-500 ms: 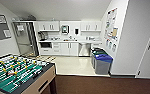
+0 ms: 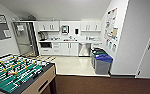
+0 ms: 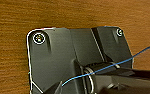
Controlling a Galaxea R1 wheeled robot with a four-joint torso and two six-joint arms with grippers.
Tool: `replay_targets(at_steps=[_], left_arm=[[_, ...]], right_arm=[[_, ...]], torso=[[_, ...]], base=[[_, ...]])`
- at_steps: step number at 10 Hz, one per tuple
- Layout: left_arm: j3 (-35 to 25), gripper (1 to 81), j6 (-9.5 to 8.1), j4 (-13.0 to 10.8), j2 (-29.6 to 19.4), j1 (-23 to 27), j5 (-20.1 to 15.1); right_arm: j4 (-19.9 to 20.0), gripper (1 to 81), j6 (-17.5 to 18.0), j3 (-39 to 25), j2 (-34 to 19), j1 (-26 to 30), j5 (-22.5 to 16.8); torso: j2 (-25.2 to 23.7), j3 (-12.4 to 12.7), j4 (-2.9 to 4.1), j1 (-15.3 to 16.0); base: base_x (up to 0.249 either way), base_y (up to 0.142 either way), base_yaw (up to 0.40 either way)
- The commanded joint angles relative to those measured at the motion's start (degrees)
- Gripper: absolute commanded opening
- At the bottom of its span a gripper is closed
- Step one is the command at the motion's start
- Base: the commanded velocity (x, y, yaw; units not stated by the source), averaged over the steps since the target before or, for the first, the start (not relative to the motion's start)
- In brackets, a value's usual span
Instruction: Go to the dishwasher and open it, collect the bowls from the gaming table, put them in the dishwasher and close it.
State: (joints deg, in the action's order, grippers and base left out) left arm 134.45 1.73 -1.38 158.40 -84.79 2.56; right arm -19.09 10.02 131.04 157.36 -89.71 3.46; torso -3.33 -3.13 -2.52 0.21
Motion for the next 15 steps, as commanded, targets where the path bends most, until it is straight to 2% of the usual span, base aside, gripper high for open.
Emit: replay_targets(at_steps=[1, 6, 15], left_arm=[[-0.3, 81.1, 0.38, -0.6, -0.9, 3.0, -2.8], [-0.3, 81.1, 0.38, -0.6, -0.8, 3.0, -2.8], [-0.3, 81.1, 0.29, -0.6, -0.5, 3.0, -2.8]], right_arm=[[-0.3, 81.1, -0.4, -0.3, -0.9, 2.3, -2.3], [-0.2, 81.1, -0.4, 1.9, 0.4, 2.2, -2.3], [-0.5, 81.1, -0.4, 2.0, 0.5, 2.3, -2.2]], torso=[[0.0, 0.0, 0.00, 0.0], [0.0, 0.0, 0.00, -0.1], [0.0, 0.0, -0.02, -0.1]], base=[[0.066, 0.000, 0.000], [0.091, 0.000, 0.000], [0.124, 0.000, 0.000]])
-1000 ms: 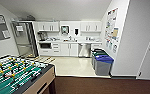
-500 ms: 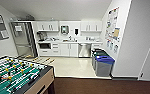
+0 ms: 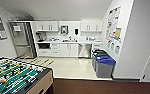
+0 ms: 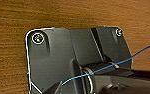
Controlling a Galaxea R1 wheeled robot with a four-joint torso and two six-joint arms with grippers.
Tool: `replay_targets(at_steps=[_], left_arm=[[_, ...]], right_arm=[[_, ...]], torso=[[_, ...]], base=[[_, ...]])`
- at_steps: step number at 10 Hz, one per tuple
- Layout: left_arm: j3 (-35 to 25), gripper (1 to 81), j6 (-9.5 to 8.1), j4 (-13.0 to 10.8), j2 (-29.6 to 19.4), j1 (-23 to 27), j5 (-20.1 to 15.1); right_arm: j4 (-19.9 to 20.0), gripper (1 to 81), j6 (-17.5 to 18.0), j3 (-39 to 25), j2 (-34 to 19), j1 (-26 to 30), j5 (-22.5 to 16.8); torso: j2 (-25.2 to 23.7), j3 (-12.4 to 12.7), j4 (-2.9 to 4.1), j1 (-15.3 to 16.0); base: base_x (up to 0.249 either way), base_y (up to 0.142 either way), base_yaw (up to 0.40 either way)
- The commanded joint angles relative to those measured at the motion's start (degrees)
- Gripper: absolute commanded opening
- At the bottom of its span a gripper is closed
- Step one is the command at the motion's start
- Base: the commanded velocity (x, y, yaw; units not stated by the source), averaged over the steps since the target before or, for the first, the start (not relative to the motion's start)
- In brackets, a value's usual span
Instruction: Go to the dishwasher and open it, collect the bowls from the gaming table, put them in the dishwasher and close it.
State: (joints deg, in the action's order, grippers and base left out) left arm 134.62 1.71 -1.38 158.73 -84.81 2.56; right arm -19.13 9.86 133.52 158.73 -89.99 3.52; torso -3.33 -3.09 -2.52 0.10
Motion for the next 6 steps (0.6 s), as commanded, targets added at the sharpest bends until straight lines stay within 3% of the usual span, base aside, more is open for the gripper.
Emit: replay_targets(at_steps=[1, 6], left_arm=[[-0.5, 81.1, 0.40, -0.6, -0.9, 3.0, -2.8], [-0.5, 81.1, 0.40, -0.6, -1.0, 3.0, -2.8]], right_arm=[[-0.5, 81.1, -0.3, -0.4, -0.8, 2.6, -2.4], [-0.6, 81.1, -0.3, -0.4, -0.6, 2.7, -2.4]], torso=[[0.0, 0.0, 0.00, 0.0], [0.0, 0.0, 0.00, 0.0]], base=[[0.133, 0.000, 0.000], [0.135, 0.000, 0.000]])
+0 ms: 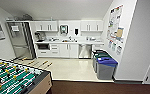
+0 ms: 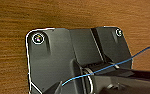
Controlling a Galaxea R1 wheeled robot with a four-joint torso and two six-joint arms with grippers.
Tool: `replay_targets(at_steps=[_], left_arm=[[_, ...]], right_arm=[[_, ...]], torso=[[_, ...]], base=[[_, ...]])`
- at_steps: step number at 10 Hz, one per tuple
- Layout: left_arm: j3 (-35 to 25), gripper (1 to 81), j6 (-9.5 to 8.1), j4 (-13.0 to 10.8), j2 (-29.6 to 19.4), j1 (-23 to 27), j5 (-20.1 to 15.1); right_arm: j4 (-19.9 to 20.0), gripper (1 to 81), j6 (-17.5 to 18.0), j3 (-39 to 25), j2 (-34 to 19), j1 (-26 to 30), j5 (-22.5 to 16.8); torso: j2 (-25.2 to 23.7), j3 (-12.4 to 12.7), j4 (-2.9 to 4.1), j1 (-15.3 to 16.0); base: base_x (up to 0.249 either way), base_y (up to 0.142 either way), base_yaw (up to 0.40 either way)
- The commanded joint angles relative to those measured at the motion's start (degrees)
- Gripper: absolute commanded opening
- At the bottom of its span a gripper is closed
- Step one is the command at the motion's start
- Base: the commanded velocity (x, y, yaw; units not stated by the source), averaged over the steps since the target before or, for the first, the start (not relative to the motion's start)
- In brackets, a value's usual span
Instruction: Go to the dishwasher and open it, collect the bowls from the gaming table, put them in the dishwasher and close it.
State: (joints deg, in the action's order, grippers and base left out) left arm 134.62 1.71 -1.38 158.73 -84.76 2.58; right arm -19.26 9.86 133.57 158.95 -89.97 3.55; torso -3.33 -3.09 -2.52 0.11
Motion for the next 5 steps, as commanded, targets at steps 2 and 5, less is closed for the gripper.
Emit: replay_targets(at_steps=[2, 5], left_arm=[[-0.5, 81.1, 0.40, -0.6, -0.9, 3.0, -2.8], [-0.5, 81.1, 0.40, -0.6, -0.9, 3.0, -2.8]], right_arm=[[-0.5, 81.1, -0.3, -0.3, -0.7, 2.6, -2.3], [-0.6, 81.1, -0.3, -0.3, -0.6, 2.6, -2.4]], torso=[[0.0, 0.0, 0.00, 0.0], [0.0, 0.0, 0.00, 0.0]], base=[[0.135, 0.000, 0.000], [0.136, 0.000, 0.000]])
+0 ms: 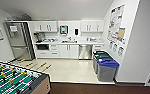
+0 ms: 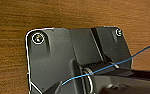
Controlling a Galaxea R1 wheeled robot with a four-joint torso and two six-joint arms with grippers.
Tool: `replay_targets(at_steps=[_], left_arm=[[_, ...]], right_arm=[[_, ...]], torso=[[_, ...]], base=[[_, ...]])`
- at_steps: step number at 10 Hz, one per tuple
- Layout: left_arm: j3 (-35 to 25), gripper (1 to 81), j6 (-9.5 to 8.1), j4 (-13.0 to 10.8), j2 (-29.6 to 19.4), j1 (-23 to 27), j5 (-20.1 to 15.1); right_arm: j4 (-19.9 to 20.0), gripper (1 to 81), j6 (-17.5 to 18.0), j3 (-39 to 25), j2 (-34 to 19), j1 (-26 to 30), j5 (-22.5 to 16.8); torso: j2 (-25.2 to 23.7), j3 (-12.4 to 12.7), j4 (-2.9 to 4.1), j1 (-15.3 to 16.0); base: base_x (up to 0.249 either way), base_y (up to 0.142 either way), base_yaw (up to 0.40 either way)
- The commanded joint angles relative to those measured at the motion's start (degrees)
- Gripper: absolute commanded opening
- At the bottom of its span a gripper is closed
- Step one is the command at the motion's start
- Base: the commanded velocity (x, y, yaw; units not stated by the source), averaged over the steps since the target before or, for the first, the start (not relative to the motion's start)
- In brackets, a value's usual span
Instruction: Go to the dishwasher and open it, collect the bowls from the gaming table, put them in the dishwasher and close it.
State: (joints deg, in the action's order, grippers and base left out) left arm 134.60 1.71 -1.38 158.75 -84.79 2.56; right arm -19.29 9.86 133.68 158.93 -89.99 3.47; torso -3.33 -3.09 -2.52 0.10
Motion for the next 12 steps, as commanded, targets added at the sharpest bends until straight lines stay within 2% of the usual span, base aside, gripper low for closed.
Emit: replay_targets(at_steps=[1, 12], left_arm=[[-0.5, 81.1, 0.40, -0.6, -0.9, 3.0, -2.8], [-0.5, 81.1, 0.40, -0.6, -0.9, 3.0, -2.8]], right_arm=[[-0.6, 81.1, -0.3, -0.5, -0.6, 2.7, -2.3], [-0.6, 81.1, -0.3, -0.4, -0.6, 2.6, -2.3]], torso=[[0.0, 0.0, 0.00, 0.0], [0.0, 0.0, 0.00, 0.0]], base=[[0.137, 0.000, 0.000], [0.144, 0.000, 0.000]])
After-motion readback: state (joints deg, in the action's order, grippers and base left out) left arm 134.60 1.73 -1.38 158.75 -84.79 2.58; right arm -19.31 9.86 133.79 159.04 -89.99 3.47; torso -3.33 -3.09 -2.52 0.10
